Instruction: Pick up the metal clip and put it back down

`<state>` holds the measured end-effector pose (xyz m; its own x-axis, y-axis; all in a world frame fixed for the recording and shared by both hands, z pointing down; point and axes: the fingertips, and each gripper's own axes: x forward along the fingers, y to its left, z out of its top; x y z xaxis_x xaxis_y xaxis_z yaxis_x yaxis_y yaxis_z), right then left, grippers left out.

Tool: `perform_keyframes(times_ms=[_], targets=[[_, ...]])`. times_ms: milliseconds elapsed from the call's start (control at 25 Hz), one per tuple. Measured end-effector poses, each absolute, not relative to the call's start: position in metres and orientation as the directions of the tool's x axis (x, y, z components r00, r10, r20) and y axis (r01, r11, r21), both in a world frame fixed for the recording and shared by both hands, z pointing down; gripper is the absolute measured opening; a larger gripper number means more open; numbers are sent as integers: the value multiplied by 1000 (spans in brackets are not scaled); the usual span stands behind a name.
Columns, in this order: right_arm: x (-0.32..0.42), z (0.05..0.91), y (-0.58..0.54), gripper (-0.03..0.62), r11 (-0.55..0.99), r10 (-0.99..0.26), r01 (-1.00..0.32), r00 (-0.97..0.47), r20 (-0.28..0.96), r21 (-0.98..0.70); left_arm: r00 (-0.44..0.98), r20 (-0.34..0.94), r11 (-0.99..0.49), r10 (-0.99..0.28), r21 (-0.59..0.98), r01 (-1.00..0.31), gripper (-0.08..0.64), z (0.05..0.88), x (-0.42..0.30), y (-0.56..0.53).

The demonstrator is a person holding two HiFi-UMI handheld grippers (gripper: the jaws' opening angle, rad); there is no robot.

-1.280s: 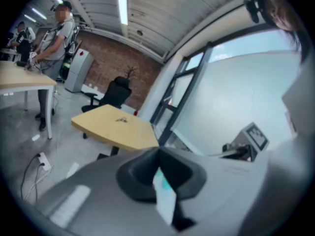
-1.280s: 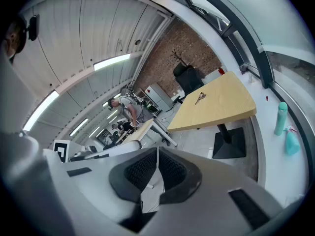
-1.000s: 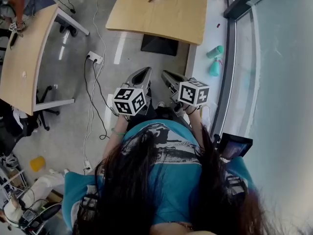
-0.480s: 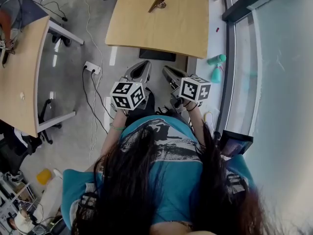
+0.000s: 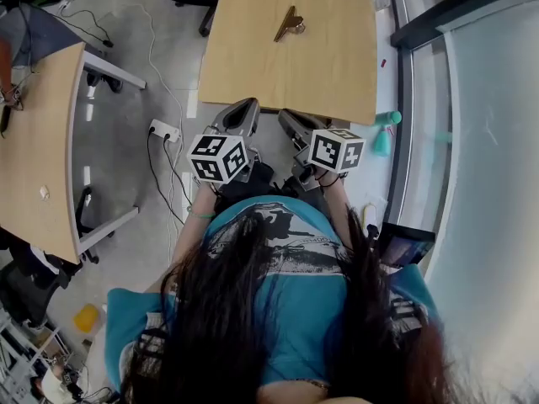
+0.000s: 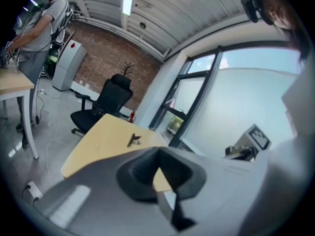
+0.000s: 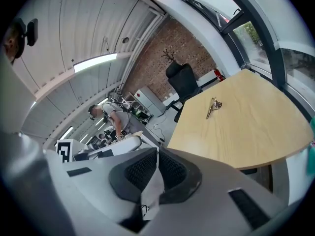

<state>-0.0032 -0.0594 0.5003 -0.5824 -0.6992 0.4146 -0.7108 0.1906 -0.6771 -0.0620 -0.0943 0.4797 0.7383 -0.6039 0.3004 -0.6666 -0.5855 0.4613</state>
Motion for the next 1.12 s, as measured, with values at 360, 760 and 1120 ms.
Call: perform_keyframes(times_ms=[360,760,1120], targets=[[4,512,-91,23,112,-719,-725,-531,448,-680,785,315,-607,-533,504,-614,3,494,-51,-130],[41,518,-144,23,72,-738,-716,-507,445,-695,787,331,-615,-520,495,-614,3,498,-26,-164],[102,534,-238,25,65,-714,-709,-525,464,-702,717,324,-530,-618,502,-684,3,499,-7,-241]])
